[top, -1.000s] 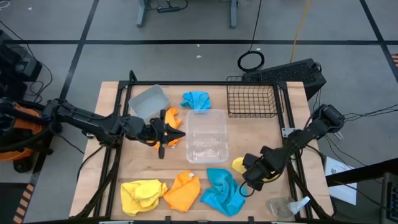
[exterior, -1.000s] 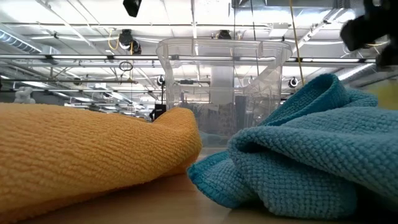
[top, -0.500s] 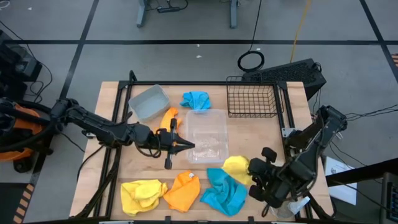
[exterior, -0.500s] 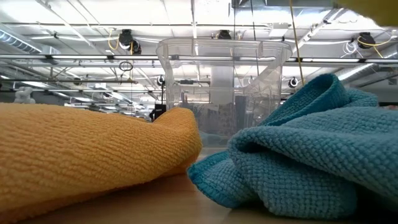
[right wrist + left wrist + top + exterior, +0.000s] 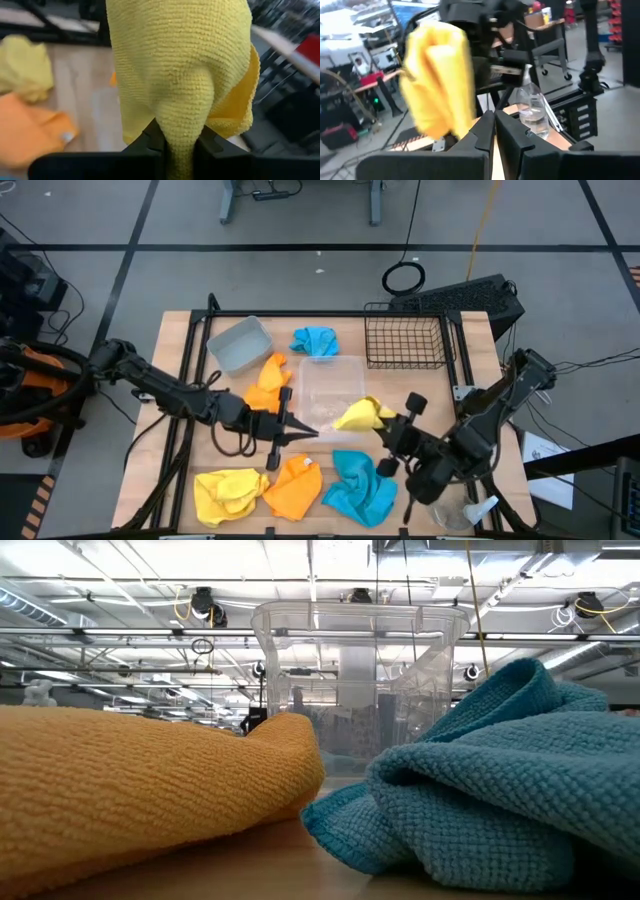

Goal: Sort microfiber towel by color & place in baskets
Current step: Put the right yellow towel into the gray bin

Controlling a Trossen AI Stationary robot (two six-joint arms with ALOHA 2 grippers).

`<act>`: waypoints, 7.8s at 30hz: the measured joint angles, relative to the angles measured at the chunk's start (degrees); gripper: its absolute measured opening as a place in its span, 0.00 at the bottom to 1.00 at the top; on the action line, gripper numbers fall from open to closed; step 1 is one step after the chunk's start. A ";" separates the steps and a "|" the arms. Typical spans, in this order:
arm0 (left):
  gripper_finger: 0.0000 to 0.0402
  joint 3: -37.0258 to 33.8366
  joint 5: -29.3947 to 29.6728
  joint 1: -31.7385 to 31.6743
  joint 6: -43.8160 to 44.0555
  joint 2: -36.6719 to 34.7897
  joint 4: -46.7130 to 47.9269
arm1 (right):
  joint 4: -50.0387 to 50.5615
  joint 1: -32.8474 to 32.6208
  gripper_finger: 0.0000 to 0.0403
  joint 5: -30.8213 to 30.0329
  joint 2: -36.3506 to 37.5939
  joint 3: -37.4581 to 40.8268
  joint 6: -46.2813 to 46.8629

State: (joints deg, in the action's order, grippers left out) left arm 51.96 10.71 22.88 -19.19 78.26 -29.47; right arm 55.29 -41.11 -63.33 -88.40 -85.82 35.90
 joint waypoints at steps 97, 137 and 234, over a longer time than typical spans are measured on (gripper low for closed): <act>0.12 -0.11 7.25 0.78 -15.90 3.67 6.46 | -31.70 10.89 0.26 23.40 -5.88 0.04 -37.92; 0.10 -0.20 -1.04 -1.02 -16.17 3.52 13.10 | -27.07 14.14 0.85 35.89 -5.62 -0.07 -33.59; 0.61 -0.07 5.29 1.30 -8.79 3.80 6.41 | -22.53 9.91 0.11 22.75 -7.76 0.04 -27.73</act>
State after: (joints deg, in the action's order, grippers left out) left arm 51.90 16.00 24.18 -27.97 82.06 -23.06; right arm 32.76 -31.20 -40.57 -96.16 -85.78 8.18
